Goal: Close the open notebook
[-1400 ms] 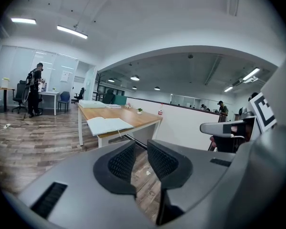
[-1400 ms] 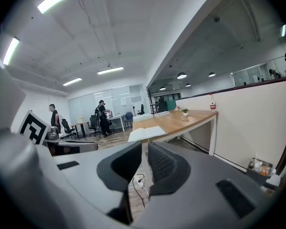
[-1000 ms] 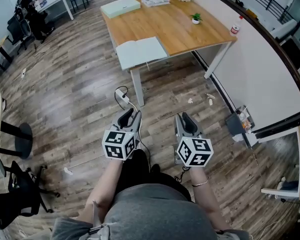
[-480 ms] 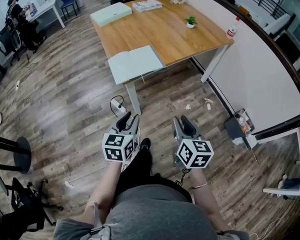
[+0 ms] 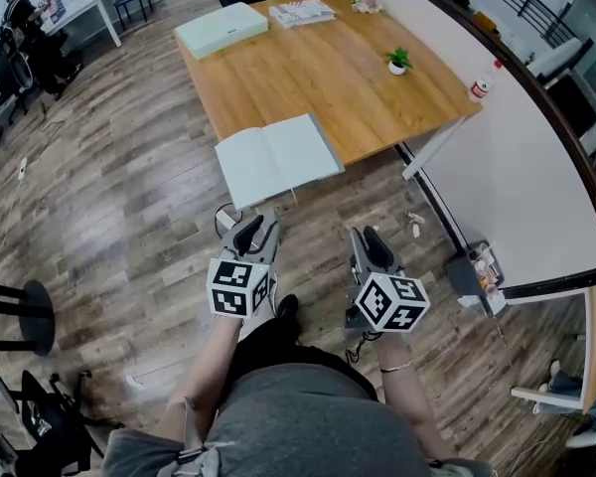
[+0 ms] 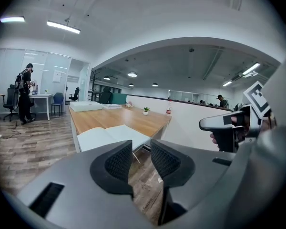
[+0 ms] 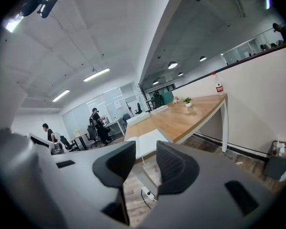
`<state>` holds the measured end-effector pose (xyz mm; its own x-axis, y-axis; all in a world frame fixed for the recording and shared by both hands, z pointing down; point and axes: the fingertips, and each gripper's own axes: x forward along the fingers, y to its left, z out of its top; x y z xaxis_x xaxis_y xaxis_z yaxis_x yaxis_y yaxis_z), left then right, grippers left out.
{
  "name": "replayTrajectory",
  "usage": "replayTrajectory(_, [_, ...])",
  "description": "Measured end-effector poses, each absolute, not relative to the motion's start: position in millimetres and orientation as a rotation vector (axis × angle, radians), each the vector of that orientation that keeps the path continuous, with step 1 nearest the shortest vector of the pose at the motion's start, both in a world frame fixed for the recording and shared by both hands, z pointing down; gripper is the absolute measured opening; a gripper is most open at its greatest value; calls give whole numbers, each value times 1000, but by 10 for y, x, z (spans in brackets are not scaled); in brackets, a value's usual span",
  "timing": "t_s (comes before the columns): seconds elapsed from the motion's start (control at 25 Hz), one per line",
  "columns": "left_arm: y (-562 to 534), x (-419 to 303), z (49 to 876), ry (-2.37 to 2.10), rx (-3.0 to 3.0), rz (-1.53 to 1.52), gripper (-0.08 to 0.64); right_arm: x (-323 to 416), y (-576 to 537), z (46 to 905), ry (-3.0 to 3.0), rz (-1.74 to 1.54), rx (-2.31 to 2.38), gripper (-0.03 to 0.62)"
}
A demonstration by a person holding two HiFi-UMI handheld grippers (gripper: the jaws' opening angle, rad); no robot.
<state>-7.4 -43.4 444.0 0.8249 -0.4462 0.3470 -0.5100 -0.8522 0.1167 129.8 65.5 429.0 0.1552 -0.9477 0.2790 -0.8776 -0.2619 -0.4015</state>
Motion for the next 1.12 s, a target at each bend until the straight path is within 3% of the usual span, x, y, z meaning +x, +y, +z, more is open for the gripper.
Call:
replayTrajectory(0.68, [-1369,355,4520,-729,2791,490,110,1794,-173,4418,1713,-848,-2257,126])
replayTrajectory(1.12, [-1613,538,4605,-946,2694,507,110,2254,-668,4538,1866,-933,-2114,126])
